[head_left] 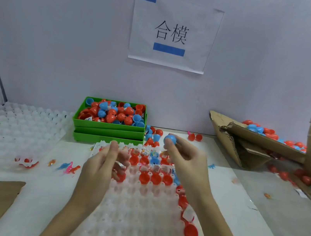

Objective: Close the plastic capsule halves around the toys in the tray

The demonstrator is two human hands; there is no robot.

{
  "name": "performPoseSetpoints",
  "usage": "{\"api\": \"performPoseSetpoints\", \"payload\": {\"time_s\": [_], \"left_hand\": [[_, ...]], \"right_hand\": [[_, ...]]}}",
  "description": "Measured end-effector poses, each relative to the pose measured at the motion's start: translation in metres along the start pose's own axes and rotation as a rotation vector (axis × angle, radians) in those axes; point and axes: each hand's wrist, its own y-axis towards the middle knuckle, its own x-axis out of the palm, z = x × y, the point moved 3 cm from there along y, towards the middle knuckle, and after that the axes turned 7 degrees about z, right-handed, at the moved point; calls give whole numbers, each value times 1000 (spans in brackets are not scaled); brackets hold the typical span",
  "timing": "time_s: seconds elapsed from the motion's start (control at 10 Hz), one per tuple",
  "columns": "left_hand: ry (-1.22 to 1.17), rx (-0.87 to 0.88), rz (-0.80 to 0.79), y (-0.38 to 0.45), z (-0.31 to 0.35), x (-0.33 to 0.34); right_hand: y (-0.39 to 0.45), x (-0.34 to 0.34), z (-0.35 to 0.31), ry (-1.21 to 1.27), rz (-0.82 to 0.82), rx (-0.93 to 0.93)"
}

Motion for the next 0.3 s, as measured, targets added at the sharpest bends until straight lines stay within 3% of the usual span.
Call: {"api": "performPoseSetpoints", "payload": {"time_s": [0.1,0.2,0.3], "left_hand": [[-8,-25,5,4,-1,-4],[10,-17,-40,3,-2,-2],[19,-41,-52,-1,2,0]], "right_hand": [[61,-24,-7,764,59,433],[127,-54,-20,1182,249,551],[144,-66,-28,1121,301,615]]}}
